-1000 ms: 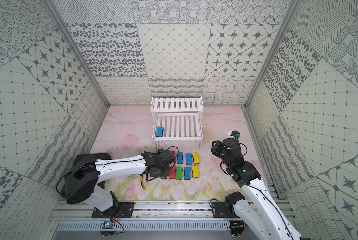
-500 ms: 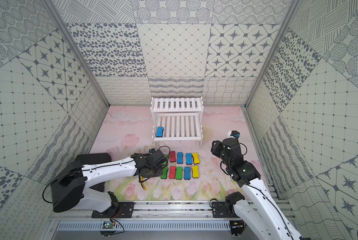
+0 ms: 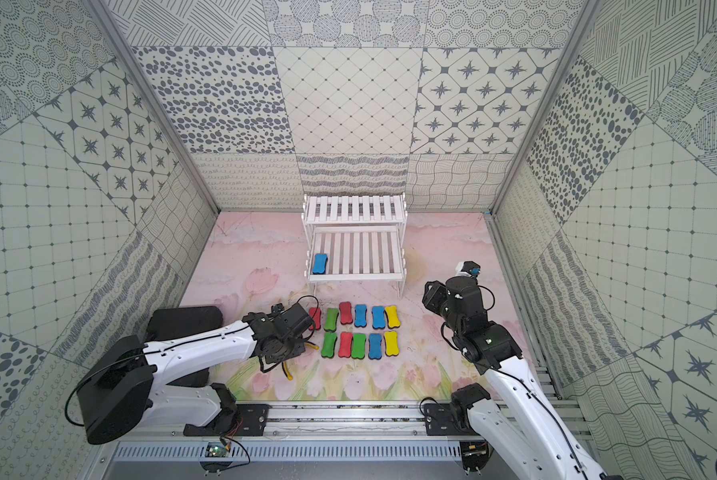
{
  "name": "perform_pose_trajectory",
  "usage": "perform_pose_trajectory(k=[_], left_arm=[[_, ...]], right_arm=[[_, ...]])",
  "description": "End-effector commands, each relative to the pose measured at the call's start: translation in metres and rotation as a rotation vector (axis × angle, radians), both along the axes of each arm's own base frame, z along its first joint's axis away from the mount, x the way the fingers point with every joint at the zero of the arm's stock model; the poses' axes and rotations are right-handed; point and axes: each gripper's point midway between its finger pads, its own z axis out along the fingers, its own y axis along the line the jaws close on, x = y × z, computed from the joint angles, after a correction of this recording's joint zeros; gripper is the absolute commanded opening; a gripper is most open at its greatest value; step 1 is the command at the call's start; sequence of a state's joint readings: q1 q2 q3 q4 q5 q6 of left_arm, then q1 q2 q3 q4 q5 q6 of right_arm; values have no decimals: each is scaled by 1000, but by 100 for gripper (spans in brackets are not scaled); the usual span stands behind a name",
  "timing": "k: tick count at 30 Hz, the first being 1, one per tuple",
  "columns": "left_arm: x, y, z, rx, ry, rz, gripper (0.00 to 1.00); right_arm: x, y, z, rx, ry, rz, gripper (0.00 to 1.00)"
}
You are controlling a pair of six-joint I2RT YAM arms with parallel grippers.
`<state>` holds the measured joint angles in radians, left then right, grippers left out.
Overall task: Remove the whiteboard erasers from the shelf
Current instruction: Move the distractor to the center of the board, then pick up the whiteboard eraser from the shelf.
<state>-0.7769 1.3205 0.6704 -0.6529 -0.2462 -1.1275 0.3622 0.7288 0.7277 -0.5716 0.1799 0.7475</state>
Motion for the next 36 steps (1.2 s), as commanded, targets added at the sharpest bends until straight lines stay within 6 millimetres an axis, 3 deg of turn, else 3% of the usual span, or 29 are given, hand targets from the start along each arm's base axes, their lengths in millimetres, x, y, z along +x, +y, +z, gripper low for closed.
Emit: perform_pose_trajectory(k=[1,7,13,19,24,30,36], left_arm=[[-15,47,3,171,31,144,28],[-32,86,-1,250,81,333,31],[-16,92,26,240,-20,359,31],[19,53,72,43,-184,196,32],[55,0,132,-76,-356,-37,50],[109,-63,190,-64,-452,-295,61],[148,-94,222,-56,-475,-385,64]], right_arm=[[7,0,16,15,-51,-7,51],[7,-1,14,11,-49,-11,51],[7,-2,15,7,-53,-14,52],[7,-2,12,11,-48,-13,52],[7,-1,13,17,-49,-10,52],[7,-2,13,19,-50,-15,52],[7,-2,13,21,-50,-15,52]])
